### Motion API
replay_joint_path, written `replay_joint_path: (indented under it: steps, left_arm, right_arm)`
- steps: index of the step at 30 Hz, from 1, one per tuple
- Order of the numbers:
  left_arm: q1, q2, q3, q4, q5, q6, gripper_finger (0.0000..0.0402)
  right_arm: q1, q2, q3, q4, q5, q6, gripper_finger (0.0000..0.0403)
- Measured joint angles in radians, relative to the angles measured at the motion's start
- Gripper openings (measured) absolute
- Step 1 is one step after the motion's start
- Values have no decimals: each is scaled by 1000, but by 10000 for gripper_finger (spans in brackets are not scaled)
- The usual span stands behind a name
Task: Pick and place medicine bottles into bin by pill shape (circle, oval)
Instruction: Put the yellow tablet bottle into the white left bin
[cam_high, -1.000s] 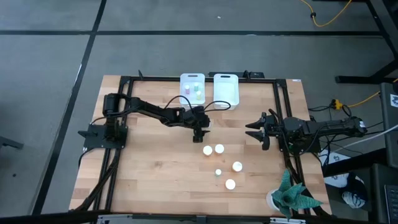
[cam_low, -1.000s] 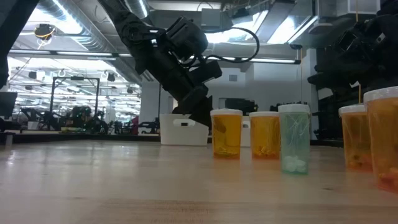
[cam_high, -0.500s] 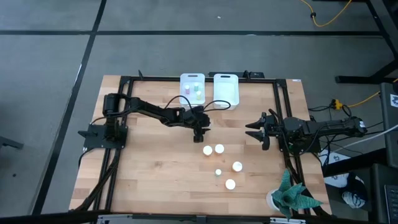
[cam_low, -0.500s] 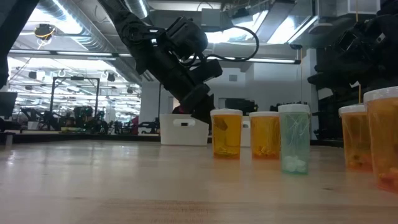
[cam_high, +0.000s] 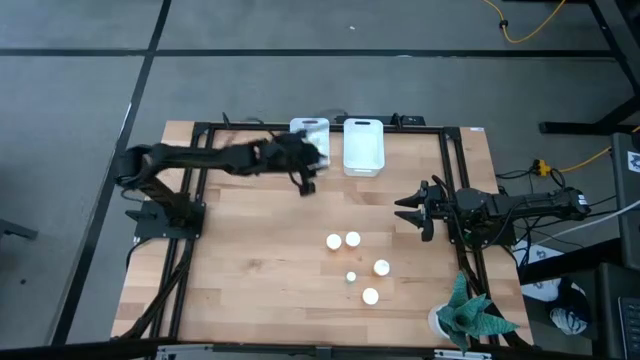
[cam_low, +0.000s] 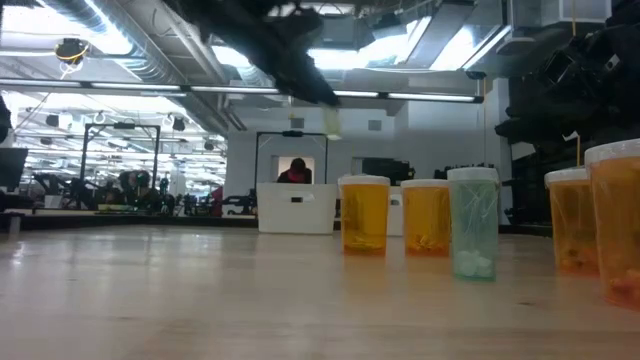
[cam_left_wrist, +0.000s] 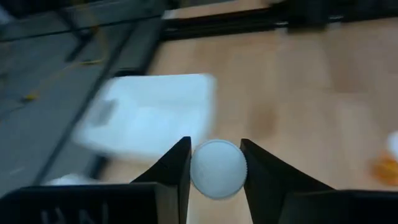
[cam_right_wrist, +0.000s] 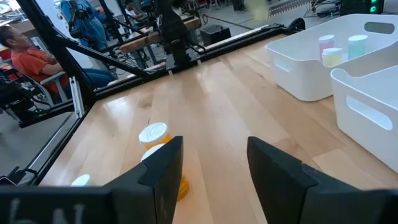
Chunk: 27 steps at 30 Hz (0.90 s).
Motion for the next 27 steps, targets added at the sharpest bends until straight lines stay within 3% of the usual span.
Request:
replay_joint_path:
  steps: [7, 16, 27]
  left_arm:
    - [168, -73, 0, -148, 16, 1, 100]
    - [296, 115, -1, -140, 140, 2, 100]
    - [318, 287, -1, -11, 203, 8, 101]
  right_arm:
    - [0, 0, 0, 0, 0, 0, 181]
    - [0, 0, 0, 0, 0, 24, 181]
    - [0, 0, 0, -8, 0, 22, 181]
